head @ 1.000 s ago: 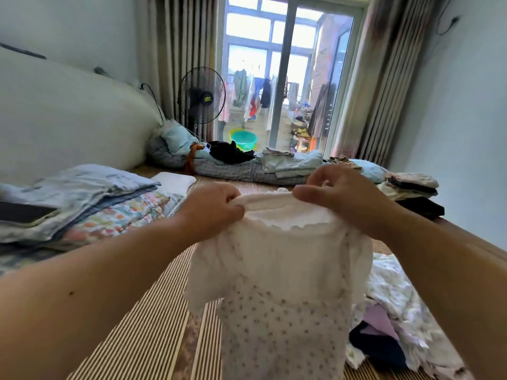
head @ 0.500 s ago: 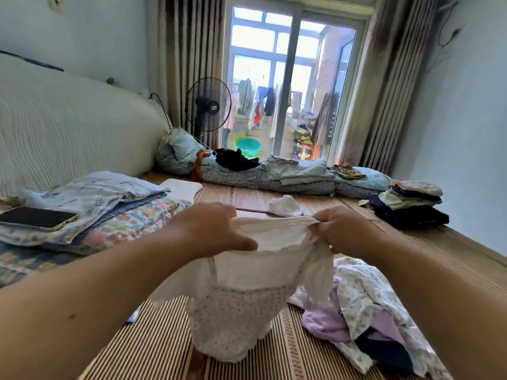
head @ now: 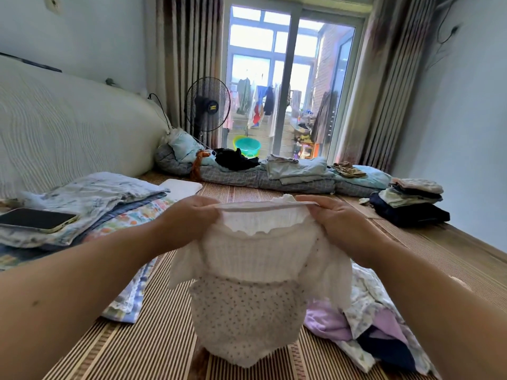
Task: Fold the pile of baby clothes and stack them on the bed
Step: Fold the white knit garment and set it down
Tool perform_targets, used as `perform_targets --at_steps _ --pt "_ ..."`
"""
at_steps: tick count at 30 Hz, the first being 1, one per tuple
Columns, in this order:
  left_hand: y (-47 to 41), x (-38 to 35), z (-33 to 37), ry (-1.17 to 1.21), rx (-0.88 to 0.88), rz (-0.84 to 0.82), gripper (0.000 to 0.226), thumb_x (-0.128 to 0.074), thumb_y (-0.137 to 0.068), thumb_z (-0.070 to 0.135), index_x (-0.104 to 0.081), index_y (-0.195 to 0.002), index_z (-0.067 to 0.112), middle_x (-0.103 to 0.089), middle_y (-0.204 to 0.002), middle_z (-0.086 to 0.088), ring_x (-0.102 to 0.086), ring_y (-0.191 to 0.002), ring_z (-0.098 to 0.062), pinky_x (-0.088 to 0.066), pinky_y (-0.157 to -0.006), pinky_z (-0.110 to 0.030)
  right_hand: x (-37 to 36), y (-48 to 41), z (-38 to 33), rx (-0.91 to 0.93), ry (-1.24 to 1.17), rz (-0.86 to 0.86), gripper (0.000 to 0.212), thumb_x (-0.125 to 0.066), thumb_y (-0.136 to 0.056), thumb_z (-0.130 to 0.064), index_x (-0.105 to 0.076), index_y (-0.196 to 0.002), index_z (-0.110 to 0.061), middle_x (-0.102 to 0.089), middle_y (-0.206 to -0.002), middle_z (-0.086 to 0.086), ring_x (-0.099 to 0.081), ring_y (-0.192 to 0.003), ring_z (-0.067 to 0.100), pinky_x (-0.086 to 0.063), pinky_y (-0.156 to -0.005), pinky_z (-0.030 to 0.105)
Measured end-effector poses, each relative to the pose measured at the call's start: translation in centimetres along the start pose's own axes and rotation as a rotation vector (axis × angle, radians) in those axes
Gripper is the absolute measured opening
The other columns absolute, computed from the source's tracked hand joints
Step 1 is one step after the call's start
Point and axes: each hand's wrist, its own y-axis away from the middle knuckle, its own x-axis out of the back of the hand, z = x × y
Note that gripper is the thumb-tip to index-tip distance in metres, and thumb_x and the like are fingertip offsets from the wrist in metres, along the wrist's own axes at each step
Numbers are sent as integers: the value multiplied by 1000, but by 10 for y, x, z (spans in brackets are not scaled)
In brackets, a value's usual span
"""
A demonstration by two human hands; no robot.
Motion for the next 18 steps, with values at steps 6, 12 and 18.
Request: perform_targets --at_steps 6,12,18 --pt "9 28 -6 -147 -17 -187 48 -72 -68 53 -64 -81 7 -65 -72 -5 -62 -63 -15 -48 -59 -31 23 10 -7 188 608 -231 18 -79 -72 -43 -70 -85 -33 -65 -65 -15 -54 -57 -7 -41 -56 12" --pt "28 75 5 -138 -55 -279 59 -76 -54 43 -65 -91 0 -70 -86 -19 -67 -81 -39 -54 -71 -54 41 21 -29 220 320 -253 16 -65 -72 -43 -73 -68 -30 -67 -64 -10 -55 -57 -2 -44 -54 12" --pt "20 87 -8 55 -22 -223 71 -81 -35 73 -70 -76 16 -70 -74 -12 -65 -65 -23 -54 -60 -41 28 0 -26 175 87 -301 33 -69 -63 -57 -75 -72 -26 -71 -69 -2 -62 -59 7 -51 -53 19"
